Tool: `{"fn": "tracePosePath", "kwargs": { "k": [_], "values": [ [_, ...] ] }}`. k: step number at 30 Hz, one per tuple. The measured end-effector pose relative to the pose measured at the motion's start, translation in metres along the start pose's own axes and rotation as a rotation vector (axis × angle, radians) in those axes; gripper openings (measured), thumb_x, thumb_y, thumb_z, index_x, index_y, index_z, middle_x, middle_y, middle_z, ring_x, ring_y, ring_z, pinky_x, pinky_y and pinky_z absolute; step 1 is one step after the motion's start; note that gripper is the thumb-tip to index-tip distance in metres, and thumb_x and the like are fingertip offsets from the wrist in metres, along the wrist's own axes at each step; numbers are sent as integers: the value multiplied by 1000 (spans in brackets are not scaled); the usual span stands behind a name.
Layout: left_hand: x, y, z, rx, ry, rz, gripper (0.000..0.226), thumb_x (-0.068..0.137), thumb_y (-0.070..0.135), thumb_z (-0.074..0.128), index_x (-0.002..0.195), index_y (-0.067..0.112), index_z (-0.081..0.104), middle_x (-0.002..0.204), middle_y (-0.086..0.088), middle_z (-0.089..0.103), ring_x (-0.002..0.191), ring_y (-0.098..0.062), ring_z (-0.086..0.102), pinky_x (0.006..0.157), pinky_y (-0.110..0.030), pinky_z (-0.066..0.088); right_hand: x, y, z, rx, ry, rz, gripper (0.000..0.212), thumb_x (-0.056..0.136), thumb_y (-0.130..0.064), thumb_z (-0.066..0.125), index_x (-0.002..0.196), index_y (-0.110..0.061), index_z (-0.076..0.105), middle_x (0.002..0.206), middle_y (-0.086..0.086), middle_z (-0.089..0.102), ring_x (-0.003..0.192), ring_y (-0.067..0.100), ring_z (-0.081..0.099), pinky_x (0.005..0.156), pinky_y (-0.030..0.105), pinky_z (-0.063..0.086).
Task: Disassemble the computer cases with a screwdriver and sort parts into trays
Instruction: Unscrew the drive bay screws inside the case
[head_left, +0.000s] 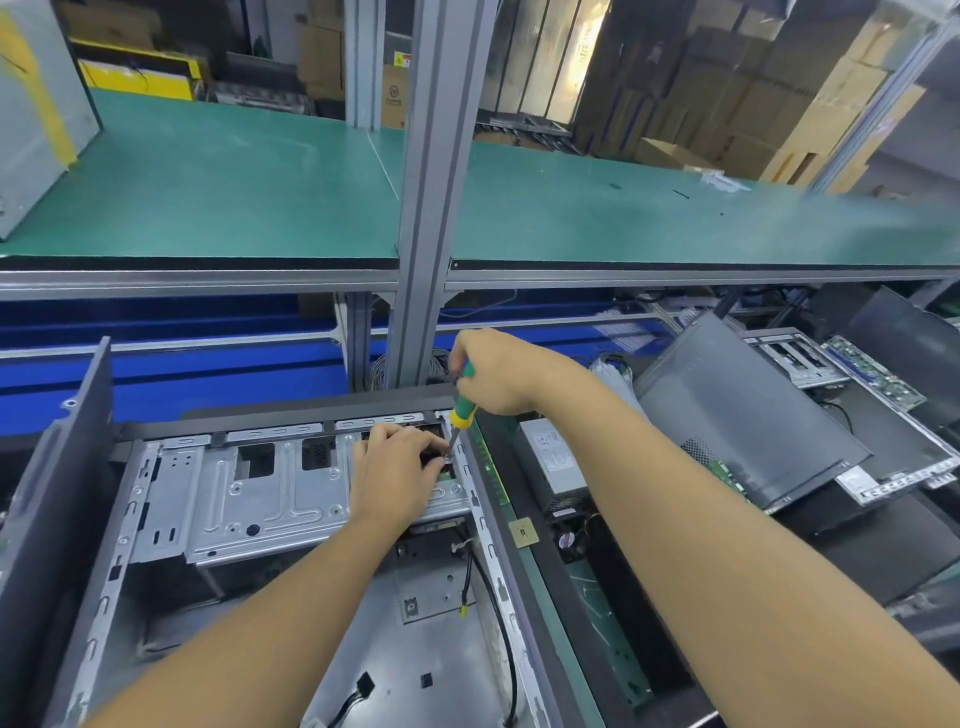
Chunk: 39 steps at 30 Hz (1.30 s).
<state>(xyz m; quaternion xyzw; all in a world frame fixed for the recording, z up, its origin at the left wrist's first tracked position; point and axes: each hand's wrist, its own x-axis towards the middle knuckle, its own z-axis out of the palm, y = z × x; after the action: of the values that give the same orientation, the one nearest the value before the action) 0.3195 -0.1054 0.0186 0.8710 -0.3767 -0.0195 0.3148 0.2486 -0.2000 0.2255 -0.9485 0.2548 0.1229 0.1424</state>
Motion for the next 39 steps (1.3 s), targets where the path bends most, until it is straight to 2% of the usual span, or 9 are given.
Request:
{"fn": "tracePosePath", "kwargs": {
  "k": [3, 7, 10, 14, 24, 29, 33, 36, 39],
  "values": [
    [0, 1, 0, 2, 2, 1, 19, 88, 39, 69, 107, 43, 70, 100, 24, 67, 106, -8, 42, 82, -31, 22, -1, 5, 0, 105, -9, 5, 24, 91, -10, 63, 109, -20, 52, 114, 4, 49, 79, 15, 50, 61, 30, 46],
    [0, 0, 0, 8, 5, 9, 18, 88, 39, 70, 106, 42, 71, 98, 25, 66, 105, -8, 42, 82, -31, 22, 4, -1, 11, -79, 95, 56, 53, 96, -46, 60, 131, -11, 41, 133, 15, 43, 109, 35, 52, 84, 49, 51],
    [0, 0, 1, 7, 11, 15, 17, 88, 38, 70, 104, 42, 71, 96, 25, 65, 104, -8, 42, 81, -31, 22, 7, -2, 13, -87, 211, 158, 72, 99, -64, 39, 142, -7, 32, 113, 15, 55, 88, 31, 57, 63, 40, 45],
    [0, 1, 0, -16, 8, 11, 16, 88, 37, 70, 103, 42, 72, 96, 25, 66, 105, -8, 42, 82, -31, 23, 11, 0, 12, -129, 185, 66, 39, 105, -41, 46, 121, -5, 39, 78, 8, 51, 75, 27, 53, 58, 37, 41],
    [-2, 3, -3, -10, 5, 1, 15, 89, 37, 69, 103, 40, 71, 98, 23, 67, 108, -9, 42, 81, -30, 19, 2, 4, 10, 39, 68, -79, 20, 99, -17, 57, 117, -15, 48, 125, 9, 42, 90, 26, 54, 85, 43, 51],
    [-1, 4, -3, -3, -3, 0, 16, 90, 44, 66, 105, 42, 70, 97, 26, 63, 108, -8, 41, 82, -30, 21, 4, 0, 19, -61, 222, 90, 59, 102, -55, 40, 137, -9, 36, 119, 18, 53, 86, 33, 56, 58, 38, 39],
    [0, 3, -2, 13, -5, -12, 15, 90, 47, 65, 103, 44, 71, 100, 26, 65, 110, -8, 42, 85, -31, 24, 8, 0, 22, -23, 280, 15, 20, 108, -29, 41, 103, -11, 35, 78, 5, 46, 70, 28, 52, 49, 34, 32],
    [0, 3, -2, 26, -16, -19, 13, 89, 48, 66, 102, 45, 70, 100, 26, 65, 111, -8, 41, 86, -31, 25, 7, 0, 15, 13, 176, -52, 12, 104, -16, 47, 109, -7, 41, 107, 14, 49, 86, 34, 59, 69, 43, 51],
    [0, 2, -1, 24, -17, -15, 11, 89, 48, 66, 100, 46, 69, 97, 26, 64, 112, -8, 42, 86, -31, 26, 4, 1, 9, 69, 79, -67, 18, 101, -13, 49, 117, -7, 45, 121, 13, 43, 93, 34, 56, 86, 49, 52]
  ]
}}
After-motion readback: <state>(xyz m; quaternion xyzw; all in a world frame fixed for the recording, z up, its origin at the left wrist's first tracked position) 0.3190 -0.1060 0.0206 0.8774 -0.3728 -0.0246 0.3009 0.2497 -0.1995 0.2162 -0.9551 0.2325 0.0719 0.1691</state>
